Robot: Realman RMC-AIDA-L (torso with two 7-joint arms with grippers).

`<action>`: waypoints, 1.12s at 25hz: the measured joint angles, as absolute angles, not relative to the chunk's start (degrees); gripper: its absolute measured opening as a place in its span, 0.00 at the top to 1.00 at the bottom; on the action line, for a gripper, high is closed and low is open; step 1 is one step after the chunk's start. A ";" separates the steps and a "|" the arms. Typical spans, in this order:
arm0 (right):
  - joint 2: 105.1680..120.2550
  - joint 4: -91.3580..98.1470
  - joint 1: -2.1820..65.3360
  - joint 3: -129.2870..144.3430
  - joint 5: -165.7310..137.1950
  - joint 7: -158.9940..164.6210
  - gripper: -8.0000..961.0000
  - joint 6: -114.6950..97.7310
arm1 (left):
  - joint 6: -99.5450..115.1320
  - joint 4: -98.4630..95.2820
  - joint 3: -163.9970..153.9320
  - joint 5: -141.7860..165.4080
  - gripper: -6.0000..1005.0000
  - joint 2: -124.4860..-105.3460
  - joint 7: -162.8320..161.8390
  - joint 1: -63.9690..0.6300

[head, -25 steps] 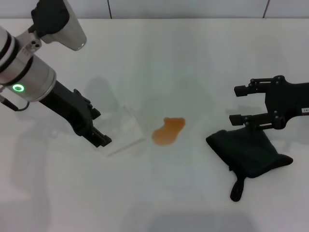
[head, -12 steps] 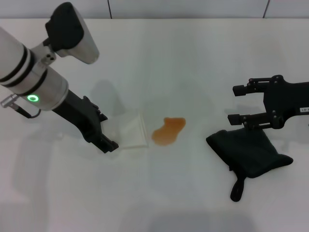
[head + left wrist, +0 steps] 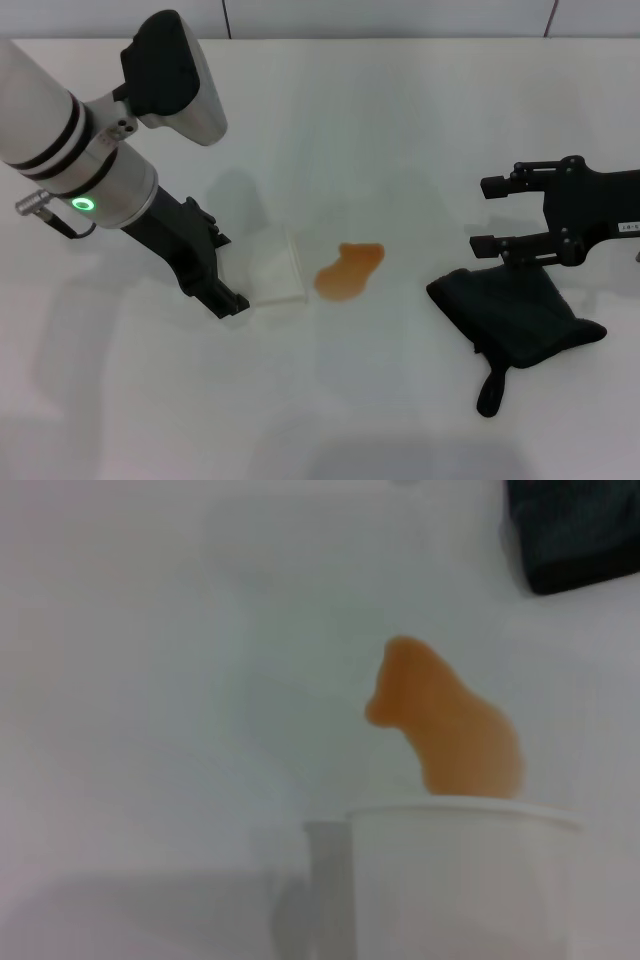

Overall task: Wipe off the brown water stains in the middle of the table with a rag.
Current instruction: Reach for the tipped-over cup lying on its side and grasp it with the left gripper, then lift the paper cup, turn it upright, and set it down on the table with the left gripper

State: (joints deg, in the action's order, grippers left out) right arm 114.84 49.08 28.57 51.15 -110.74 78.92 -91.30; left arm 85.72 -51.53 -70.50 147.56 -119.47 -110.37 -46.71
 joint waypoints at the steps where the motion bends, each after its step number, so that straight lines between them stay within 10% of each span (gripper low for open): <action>1: 114.85 49.06 28.57 51.15 -110.74 78.92 0.20 -91.25 | 85.51 -51.54 -70.72 147.56 0.19 -119.48 -110.13 -46.71; 28: 115.05 48.85 28.24 51.15 -110.74 79.49 0.20 -90.22 | 79.02 -56.75 -72.71 140.95 0.30 -119.20 -104.75 -40.38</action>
